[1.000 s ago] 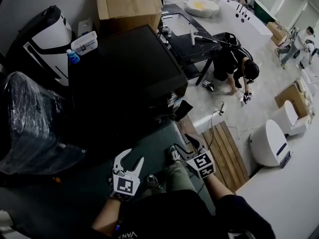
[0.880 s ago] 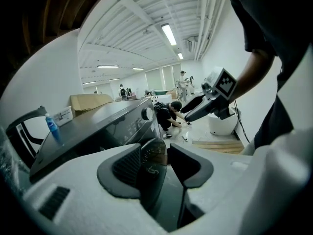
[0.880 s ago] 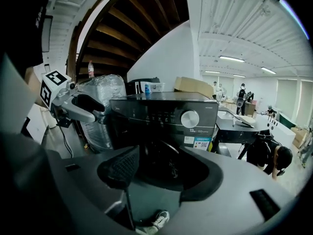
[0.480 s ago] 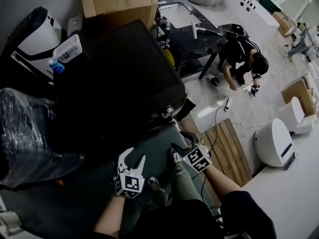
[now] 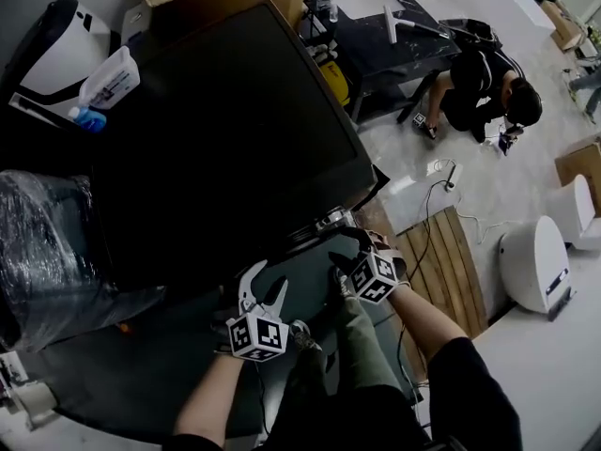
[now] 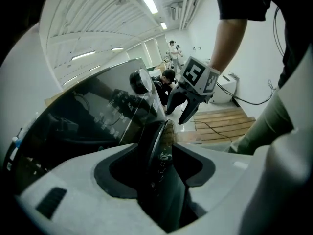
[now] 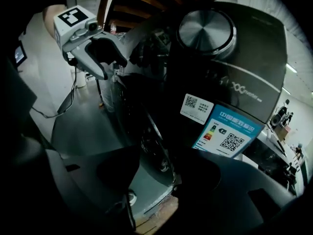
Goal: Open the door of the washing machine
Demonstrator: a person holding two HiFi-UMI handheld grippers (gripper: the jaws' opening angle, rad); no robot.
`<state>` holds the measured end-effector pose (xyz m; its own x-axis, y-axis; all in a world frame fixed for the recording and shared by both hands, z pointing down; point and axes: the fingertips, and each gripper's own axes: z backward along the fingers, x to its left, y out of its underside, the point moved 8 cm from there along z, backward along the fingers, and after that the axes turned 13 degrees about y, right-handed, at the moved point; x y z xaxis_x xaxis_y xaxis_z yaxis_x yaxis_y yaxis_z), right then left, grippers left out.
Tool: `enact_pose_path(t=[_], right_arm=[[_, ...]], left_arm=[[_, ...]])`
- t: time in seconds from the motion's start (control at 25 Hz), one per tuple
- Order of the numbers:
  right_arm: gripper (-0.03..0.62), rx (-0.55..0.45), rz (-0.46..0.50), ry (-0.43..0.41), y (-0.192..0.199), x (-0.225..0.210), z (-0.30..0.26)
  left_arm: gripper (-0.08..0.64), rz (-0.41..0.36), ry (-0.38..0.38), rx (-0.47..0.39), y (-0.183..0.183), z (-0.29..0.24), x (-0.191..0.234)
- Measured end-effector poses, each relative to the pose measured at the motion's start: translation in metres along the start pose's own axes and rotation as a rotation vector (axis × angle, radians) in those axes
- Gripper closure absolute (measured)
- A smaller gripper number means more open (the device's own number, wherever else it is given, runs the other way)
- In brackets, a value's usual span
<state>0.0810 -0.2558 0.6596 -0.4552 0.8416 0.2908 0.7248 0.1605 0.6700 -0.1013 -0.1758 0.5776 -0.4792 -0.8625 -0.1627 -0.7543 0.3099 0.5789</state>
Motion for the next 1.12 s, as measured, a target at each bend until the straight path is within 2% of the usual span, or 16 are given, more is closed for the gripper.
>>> enact_pose_path(t=[0.2,0.44,0.68,0.84,0.96,1.12], right_arm=[[0.36,0.01,0.139,-0.048,0.005,-0.002,-0.025],[0.4,0.006,0.201,-0.103,0.004,0.002,-0.041],[0.422,-0.006,0.208,-0.077,0.008,0.005,-0.045],[0.431,0.002,0.194,-0.097,0.007,0.005,-0.046],[0.437,0.001,0.179,-0.099,0.003,0.003,-0.044],[0.439,-0.001,0.167,-0.078,0.007,0.004,-0.042]], left_arm=[[0.35,-0.019,0.019,0.046,-0.003,-0.023,0.006],[0.35,-0.006,0.026,0.094,0.0,-0.038,0.009],[0.348,-0.015,0.02,0.12,0.0,-0.045,0.007],[0.35,-0.024,-0.004,0.137,0.001,-0.049,0.009],[0.407,0.013,-0.015,0.134,0.0,-0.047,0.013],[0.419,0.024,0.002,0.12,0.0,-0.046,0.013]])
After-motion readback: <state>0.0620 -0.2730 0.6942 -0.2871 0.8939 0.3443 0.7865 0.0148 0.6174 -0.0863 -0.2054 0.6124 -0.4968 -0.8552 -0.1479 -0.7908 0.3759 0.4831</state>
